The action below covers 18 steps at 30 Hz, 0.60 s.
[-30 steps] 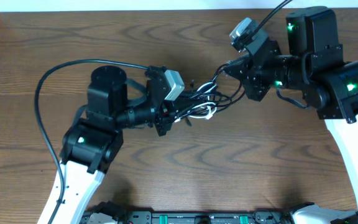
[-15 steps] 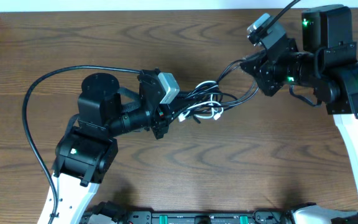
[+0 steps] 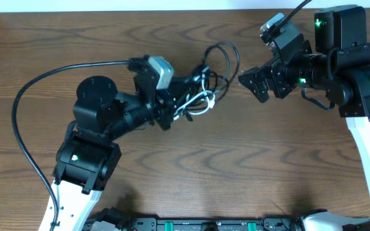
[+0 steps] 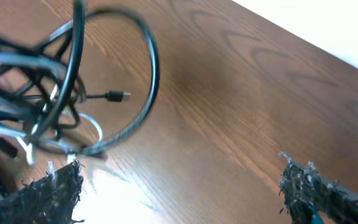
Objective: Untangle cables
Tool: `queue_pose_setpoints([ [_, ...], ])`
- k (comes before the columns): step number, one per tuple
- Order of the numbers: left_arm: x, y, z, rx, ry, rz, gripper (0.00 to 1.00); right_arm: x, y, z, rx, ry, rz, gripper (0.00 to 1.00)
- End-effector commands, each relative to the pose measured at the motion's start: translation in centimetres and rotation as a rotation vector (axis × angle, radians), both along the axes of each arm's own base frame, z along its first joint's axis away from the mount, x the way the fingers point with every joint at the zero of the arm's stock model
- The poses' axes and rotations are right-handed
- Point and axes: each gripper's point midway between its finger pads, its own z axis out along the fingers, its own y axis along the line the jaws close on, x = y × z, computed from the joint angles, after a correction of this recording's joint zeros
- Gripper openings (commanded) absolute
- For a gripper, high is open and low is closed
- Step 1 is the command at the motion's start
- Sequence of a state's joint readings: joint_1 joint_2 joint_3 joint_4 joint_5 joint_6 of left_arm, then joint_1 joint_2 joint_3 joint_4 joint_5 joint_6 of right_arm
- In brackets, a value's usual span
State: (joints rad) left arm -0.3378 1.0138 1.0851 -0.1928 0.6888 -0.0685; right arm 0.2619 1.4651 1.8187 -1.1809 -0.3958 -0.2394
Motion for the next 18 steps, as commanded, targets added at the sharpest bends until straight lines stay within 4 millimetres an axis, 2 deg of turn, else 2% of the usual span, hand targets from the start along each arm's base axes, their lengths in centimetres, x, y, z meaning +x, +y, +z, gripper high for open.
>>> queue_pose_setpoints([
  [1, 2.6, 2.8, 1.4, -0.086, 0.066, 0.254, 0.08, -0.1, 0.0, 1.2, 0.059, 0.011, -0.048, 0.99],
  [6, 4.5, 4.9, 1.2, -0.125, 0.101, 0.427, 0.08, -0.4, 1.0, 1.8, 0.180, 0.092, -0.099, 0.99],
  [8, 5.6, 6.1, 0.9, -0.234, 0.199, 0.538, 0.08, -0.4, 1.7, 2.2, 0.196, 0.084, -0.093, 0.99],
  [11, 6.2, 6.2, 1.3, -0.301, 0.226, 0.562, 0.08, -0.2, 2.9, 2.7, 0.265, 0.122, -0.146, 0.99],
  [16, 7.4, 6.1, 1.7, -0.329, 0.206, 0.574, 0.08, 0.7, 3.5, 3.1, 0.394, 0.225, -0.399, 0.99],
  [18, 7.8, 6.7, 1.6, -0.393, 0.252, 0.622, 0.08, 0.9, 4.2, 3.4, 0.397, 0.199, -0.422, 0.99],
])
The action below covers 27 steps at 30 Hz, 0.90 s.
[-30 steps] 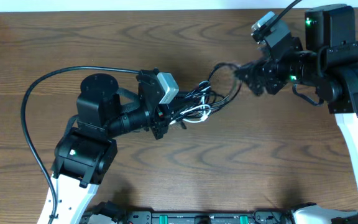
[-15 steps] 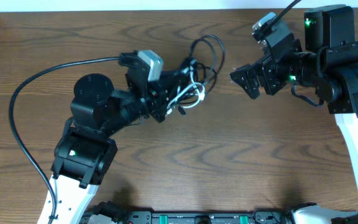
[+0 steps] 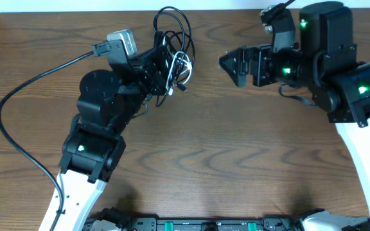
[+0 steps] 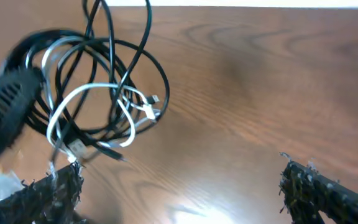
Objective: Untangle cables
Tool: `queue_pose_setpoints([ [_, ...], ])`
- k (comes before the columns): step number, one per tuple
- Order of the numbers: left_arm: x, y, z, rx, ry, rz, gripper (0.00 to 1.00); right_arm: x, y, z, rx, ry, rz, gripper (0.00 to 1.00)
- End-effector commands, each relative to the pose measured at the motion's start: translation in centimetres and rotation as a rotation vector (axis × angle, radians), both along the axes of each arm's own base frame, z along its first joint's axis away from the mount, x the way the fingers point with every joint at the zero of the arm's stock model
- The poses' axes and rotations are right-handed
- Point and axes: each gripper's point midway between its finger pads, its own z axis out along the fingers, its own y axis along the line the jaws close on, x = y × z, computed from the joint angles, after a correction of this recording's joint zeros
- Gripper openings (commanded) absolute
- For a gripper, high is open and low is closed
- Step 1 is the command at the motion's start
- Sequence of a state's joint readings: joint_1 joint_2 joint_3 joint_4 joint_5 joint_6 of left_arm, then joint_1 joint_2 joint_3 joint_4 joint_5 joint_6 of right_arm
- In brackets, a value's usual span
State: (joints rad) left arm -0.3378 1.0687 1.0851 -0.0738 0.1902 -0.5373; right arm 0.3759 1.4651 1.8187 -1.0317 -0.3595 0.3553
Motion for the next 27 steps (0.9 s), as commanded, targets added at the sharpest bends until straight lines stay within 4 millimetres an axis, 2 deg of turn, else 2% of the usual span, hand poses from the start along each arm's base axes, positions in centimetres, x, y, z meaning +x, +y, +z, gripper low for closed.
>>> queue_pose_setpoints([
  [1, 0.5, 1.1, 1.3, -0.111, 0.014, 0.086, 0.08, 0.3, 0.6, 1.2, 0.063, 0.021, -0.128, 0.99],
  [6, 0.9, 2.1, 1.3, -0.257, 0.075, 0.169, 0.08, 0.0, 2.9, 1.9, 0.114, 0.021, -0.121, 0.99],
  [13, 1.1, 2.3, 2.2, -0.392, 0.091, 0.190, 0.08, 0.0, 7.2, 0.1, 0.105, 0.044, -0.046, 0.99],
  [18, 1.1, 2.3, 2.9, -0.403, 0.062, 0.184, 0.08, -0.5, 11.3, -0.5, 0.119, 0.029, 0.035, 0.72],
  [20, 1.1, 2.3, 2.9, -0.378, 0.054, 0.182, 0.08, -0.7, 12.2, -0.1, 0.132, 0.013, 0.054, 0.62],
  [27, 1.1, 2.3, 2.9, -0.394, 0.059, 0.183, 0.08, -1.7, 13.5, 0.2, 0.146, 0.011, 0.087, 0.56],
])
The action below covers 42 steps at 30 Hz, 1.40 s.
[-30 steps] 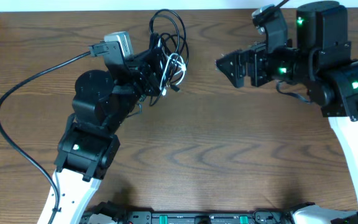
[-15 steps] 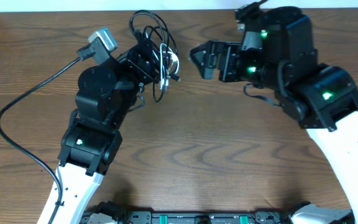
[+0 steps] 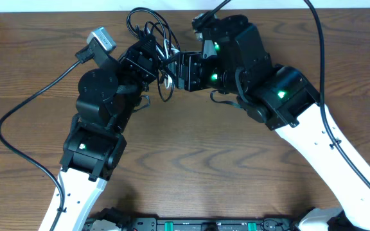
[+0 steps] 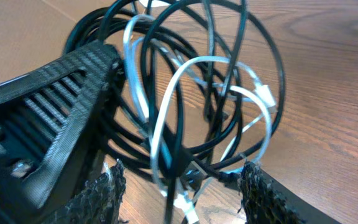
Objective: Untangle cables
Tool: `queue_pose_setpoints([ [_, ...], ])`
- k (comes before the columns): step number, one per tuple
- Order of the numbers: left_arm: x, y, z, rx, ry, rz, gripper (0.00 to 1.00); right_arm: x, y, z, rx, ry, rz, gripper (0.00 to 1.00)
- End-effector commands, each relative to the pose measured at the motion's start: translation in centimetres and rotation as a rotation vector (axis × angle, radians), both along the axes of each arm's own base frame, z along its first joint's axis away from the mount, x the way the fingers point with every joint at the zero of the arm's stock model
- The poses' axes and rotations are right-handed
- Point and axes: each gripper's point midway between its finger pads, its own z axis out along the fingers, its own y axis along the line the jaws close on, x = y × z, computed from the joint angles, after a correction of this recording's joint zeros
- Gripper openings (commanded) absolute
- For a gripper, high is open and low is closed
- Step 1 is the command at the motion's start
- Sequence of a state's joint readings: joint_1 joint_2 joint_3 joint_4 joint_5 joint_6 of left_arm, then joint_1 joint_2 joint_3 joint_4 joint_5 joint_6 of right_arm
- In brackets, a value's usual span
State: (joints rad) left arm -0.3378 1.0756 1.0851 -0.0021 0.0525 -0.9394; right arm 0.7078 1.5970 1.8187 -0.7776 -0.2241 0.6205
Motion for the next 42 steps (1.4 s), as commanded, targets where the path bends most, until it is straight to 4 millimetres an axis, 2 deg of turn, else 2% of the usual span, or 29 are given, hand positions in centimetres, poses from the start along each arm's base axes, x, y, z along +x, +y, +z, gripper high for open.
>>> queue_pose_setpoints([
  [1, -0.2, 0.2, 1.6, -0.020, -0.040, 0.009, 0.08, -0.6, 0.6, 0.9, 0.013, -0.017, 0.013, 0.54],
  [2, -0.2, 0.1, 1.9, -0.024, -0.051, 0.006, 0.08, -0.7, 0.7, 0.9, 0.013, -0.016, 0.015, 0.49],
  [5, -0.2, 0.0, 2.3, -0.032, -0.063, -0.001, 0.08, -0.8, 0.8, 0.9, 0.014, -0.017, 0.018, 0.43],
  [7, -0.2, 0.0, 2.2, -0.031, -0.063, -0.001, 0.08, -0.8, 0.8, 0.9, 0.014, -0.017, 0.018, 0.21],
  [9, -0.2, 0.0, 2.3, -0.032, -0.063, -0.001, 0.08, -0.8, 0.8, 0.9, 0.014, -0.018, 0.018, 0.14],
  [11, -0.2, 0.0, 2.3, -0.031, -0.063, -0.002, 0.08, -0.8, 0.8, 0.9, 0.014, -0.018, 0.018, 0.01],
  [18, -0.2, 0.0, 2.4, -0.033, -0.068, -0.001, 0.08, -0.7, 0.7, 0.8, 0.004, -0.026, 0.022, 0.01],
  [23, -0.3, 0.2, 2.6, 0.003, -0.086, 0.002, 0.08, 1.1, -1.2, 0.5, -0.059, -0.084, -0.018, 0.01],
  [29, -0.4, 0.5, 2.4, 0.041, -0.089, 0.015, 0.08, 3.7, -5.2, -0.1, -0.114, -0.086, -0.088, 0.01],
  [36, -0.6, 0.6, 2.5, 0.049, -0.090, 0.018, 0.08, 4.7, -9.6, 0.8, -0.129, -0.092, -0.168, 0.01],
  [41, -1.5, 2.8, 3.3, 0.053, -0.105, 0.069, 0.08, 5.4, -16.3, 2.6, -0.151, -0.115, -0.342, 0.01],
  [42, -1.6, 3.1, 3.4, 0.054, -0.104, 0.075, 0.08, 5.3, -16.7, 2.7, -0.154, -0.119, -0.350, 0.01],
])
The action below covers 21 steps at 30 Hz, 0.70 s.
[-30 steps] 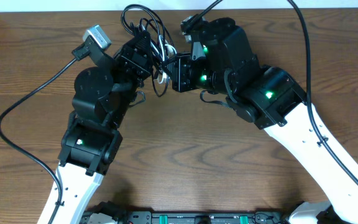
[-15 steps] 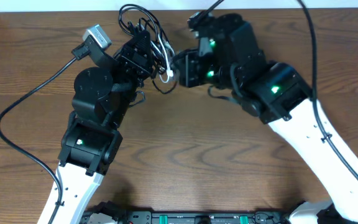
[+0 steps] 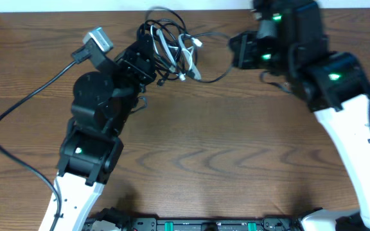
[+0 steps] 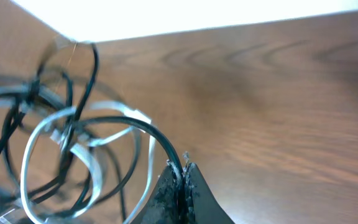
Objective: Untangle cables
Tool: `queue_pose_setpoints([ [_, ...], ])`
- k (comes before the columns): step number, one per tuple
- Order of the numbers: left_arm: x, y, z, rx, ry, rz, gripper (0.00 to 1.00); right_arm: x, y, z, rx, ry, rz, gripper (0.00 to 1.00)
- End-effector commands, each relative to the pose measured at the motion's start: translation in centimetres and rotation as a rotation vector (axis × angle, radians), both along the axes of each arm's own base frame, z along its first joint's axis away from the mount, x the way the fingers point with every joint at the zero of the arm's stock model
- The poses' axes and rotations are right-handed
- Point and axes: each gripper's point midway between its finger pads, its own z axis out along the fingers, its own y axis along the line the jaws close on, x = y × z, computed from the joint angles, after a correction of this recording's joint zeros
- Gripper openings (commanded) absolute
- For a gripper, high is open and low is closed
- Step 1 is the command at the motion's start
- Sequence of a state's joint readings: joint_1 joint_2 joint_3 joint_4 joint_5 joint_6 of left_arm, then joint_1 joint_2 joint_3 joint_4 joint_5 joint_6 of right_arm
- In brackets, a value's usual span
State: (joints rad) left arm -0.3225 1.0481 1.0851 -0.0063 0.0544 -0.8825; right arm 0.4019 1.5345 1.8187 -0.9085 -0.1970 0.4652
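Note:
A tangle of black and white cables (image 3: 169,40) hangs at the table's far edge, bunched at my left gripper (image 3: 148,59), which is shut on it. One black cable (image 3: 212,78) sags out of the tangle to the right and ends in my right gripper (image 3: 235,52). In the right wrist view that gripper (image 4: 180,177) is shut on the black cable (image 4: 148,134), which rises between the closed fingertips. The white cable (image 4: 98,134) loops beside it within the tangle (image 4: 48,124), to the left of the jaws.
The wooden table (image 3: 236,160) ends at a pale wall right behind the tangle. The left arm's own thick black lead (image 3: 18,109) curves over the table's left side. A dark rail (image 3: 204,224) runs along the near edge.
My right gripper was open with its fingers among the loops next to the left gripper. Now it is shut on one black cable and stands further right, the cable drawn out between the grippers.
The left gripper held the tangle over mid table, the right gripper open to the right. Then the tangle was at the far edge, the right still apart. Then the open right fingers were in the loops, and now they grip a black strand off to the right.

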Motion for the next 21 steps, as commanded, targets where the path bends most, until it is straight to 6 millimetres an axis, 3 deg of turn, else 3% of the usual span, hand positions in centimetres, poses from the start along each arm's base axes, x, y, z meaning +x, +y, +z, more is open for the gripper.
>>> queue_pose_setpoints([
  [1, -1.2, 2.7, 2.5, 0.009, -0.063, 0.074, 0.08, -0.4, -4.9, 3.1, -0.026, -0.084, -0.126, 0.01],
  [11, -1.9, 6.2, 1.8, 0.033, -0.022, 0.167, 0.08, -2.6, -13.5, 5.5, -0.078, -0.130, -0.350, 0.01],
  [18, -2.0, 6.6, 1.9, 0.055, -0.031, 0.176, 0.08, -3.7, -16.3, 6.1, -0.120, -0.151, -0.415, 0.01],
  [19, -2.0, 6.5, 1.9, 0.054, -0.031, 0.173, 0.08, -3.8, -16.2, 6.1, -0.121, -0.149, -0.404, 0.09],
  [20, -2.1, 6.3, 2.0, 0.053, -0.033, 0.161, 0.08, -3.9, -15.7, 6.0, -0.118, -0.147, -0.378, 0.24],
  [21, -2.1, 6.1, 2.0, 0.051, -0.036, 0.150, 0.08, -4.0, -14.7, 6.0, -0.105, -0.147, -0.320, 0.48],
])
